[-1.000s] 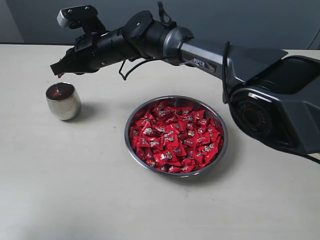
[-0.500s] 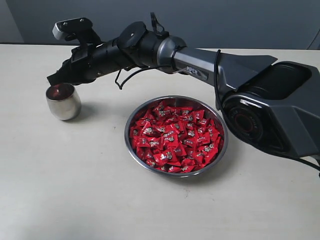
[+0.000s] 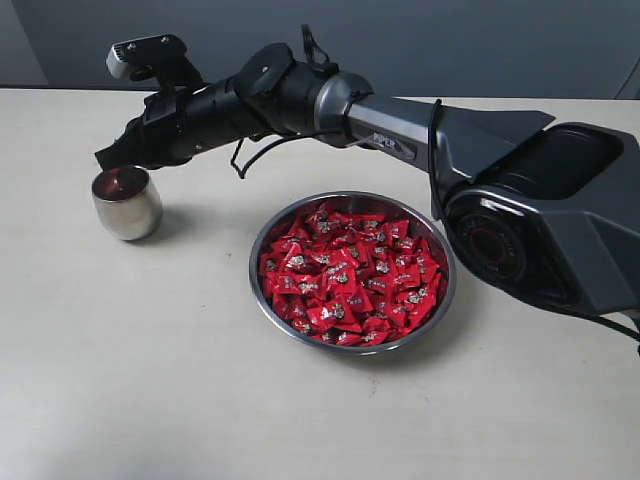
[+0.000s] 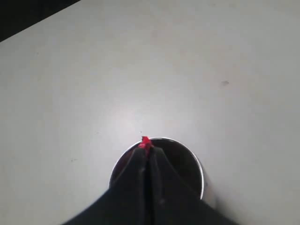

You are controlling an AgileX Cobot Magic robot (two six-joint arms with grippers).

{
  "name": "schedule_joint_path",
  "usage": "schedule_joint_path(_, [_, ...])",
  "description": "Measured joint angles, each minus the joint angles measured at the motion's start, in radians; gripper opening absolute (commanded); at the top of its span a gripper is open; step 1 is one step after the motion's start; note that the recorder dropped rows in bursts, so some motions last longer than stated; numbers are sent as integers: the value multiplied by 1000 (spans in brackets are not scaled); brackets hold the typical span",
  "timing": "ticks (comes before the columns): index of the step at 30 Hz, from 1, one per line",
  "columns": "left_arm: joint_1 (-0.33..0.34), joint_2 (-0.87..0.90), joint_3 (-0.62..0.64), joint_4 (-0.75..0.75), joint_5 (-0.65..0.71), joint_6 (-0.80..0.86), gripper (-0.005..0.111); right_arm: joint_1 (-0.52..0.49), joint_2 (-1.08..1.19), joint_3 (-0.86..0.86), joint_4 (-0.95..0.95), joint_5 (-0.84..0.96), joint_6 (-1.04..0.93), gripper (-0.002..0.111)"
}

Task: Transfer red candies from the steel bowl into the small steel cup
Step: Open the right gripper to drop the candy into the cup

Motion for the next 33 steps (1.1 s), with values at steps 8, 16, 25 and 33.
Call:
schedule_joint_path(8, [0, 0, 0, 0, 0, 0, 0, 0, 0, 0, 0, 25, 0, -1])
schedule_joint_path(16, [0, 0, 0, 0, 0, 0, 0, 0, 0, 0, 0, 35, 0, -1])
schedule_joint_path(25, [0, 0, 0, 0, 0, 0, 0, 0, 0, 0, -6, 35, 2, 43])
schedule_joint_path(33, [0, 0, 0, 0, 0, 0, 0, 0, 0, 0, -6, 22, 35, 45])
